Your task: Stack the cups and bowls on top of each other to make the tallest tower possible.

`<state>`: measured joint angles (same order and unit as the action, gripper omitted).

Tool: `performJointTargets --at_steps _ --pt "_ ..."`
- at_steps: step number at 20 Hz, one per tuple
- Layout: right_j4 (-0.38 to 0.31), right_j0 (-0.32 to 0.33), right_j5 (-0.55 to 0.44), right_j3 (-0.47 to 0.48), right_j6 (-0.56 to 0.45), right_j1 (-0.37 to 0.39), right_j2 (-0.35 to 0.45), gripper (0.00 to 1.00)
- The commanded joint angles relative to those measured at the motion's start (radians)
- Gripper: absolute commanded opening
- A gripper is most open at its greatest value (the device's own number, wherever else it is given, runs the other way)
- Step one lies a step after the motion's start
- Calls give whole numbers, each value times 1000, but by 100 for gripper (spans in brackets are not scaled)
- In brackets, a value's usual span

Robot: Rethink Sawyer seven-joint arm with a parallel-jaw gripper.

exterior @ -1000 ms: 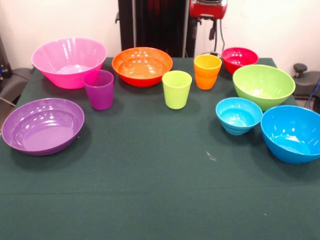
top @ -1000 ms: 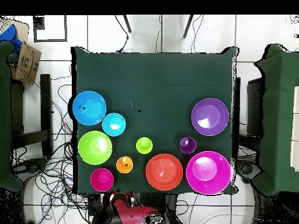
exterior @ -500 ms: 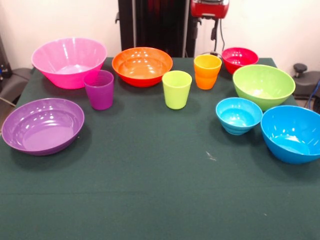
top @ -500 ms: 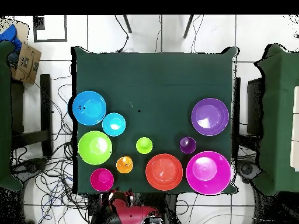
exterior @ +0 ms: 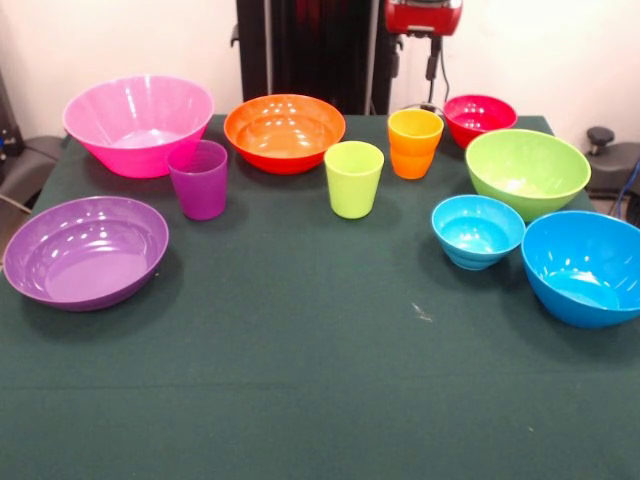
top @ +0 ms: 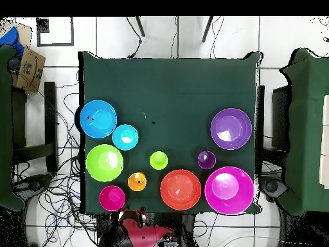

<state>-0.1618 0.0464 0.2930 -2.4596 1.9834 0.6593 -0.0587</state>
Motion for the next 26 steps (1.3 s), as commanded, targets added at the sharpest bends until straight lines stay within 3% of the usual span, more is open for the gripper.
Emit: performJointTargets --at_steps 1,26 --pt "74 -9 -99 110 159 -18 84 100" --pt "65 -45 -35 156 148 -91 56 100"
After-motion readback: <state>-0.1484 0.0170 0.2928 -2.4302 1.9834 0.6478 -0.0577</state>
